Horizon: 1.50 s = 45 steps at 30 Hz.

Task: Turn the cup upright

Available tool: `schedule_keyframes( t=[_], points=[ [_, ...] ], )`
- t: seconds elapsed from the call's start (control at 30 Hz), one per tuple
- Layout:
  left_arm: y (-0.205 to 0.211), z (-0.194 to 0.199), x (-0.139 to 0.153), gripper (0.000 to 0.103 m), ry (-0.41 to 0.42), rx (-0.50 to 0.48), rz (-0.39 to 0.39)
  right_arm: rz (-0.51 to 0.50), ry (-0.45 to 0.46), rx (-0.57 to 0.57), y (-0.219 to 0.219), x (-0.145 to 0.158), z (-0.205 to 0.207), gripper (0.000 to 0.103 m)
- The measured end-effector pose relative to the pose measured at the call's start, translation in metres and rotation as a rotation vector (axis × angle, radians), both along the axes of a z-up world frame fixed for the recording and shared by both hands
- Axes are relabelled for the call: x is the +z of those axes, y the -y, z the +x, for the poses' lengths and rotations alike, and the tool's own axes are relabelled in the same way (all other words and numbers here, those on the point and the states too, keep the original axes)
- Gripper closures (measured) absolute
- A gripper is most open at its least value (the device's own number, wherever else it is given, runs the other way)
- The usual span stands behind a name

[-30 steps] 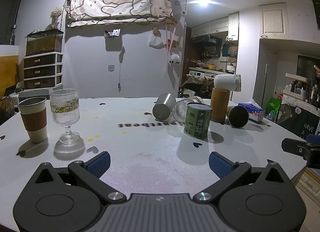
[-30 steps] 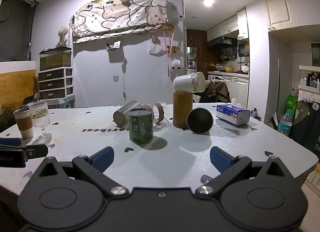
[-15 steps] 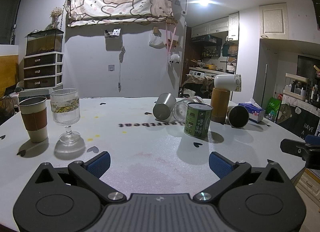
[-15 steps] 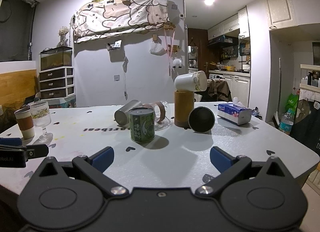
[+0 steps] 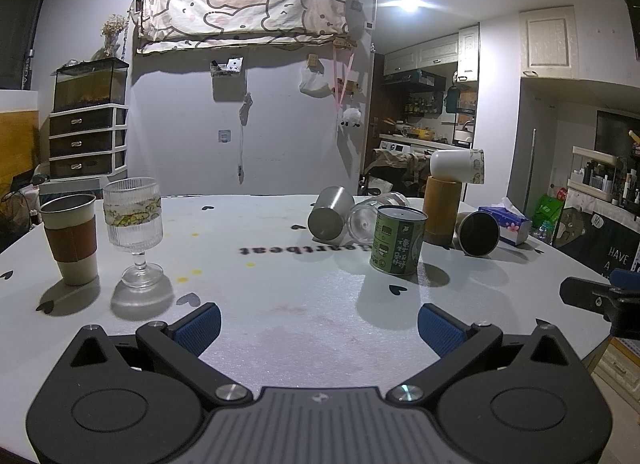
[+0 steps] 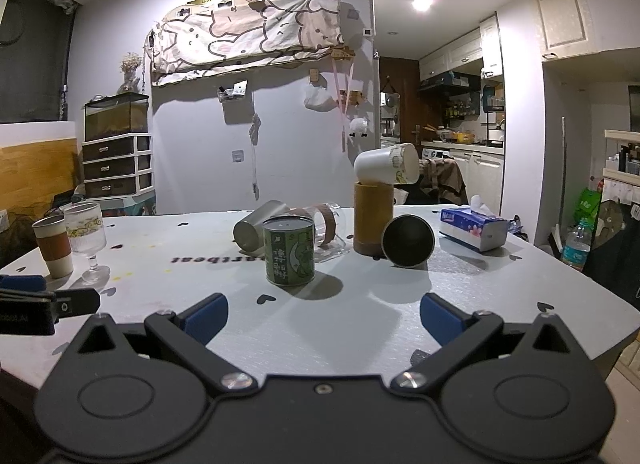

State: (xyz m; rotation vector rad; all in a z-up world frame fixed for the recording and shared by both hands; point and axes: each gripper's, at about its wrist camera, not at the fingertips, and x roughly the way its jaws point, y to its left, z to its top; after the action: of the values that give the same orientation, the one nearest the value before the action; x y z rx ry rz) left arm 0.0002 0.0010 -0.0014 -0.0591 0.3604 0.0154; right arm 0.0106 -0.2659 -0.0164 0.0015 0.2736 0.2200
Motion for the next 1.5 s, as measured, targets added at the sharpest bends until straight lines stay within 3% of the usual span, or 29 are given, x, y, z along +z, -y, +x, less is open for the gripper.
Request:
schedule_keyframes(
  t=[0.87, 1.07, 1.33, 1.5],
  points=[
    [0.000, -0.001, -0.001, 0.000, -0.002, 0.003, -0.002, 0.002, 0.005, 0.001, -0.006, 0.001, -0.001, 0.000],
    [-0.004, -0.010, -0.004, 0.000, -0.009, 0.026, 0.017, 0.003, 0.040, 0.031, -0.014, 0.014, 0.008, 0.000],
    [-0.009, -0.016, -0.005, 0.000, 0.000, 0.036, 0.021, 0.016, 0.010, 0.094, -0.025, 0.038, 0.077, 0.000],
    [-0.010, -0.018, -0.006, 0.000, -0.001, 0.018, 0.017, -0.054, -0.015, 0.087, -0.049, 0.048, 0.137, 0.000]
  ],
)
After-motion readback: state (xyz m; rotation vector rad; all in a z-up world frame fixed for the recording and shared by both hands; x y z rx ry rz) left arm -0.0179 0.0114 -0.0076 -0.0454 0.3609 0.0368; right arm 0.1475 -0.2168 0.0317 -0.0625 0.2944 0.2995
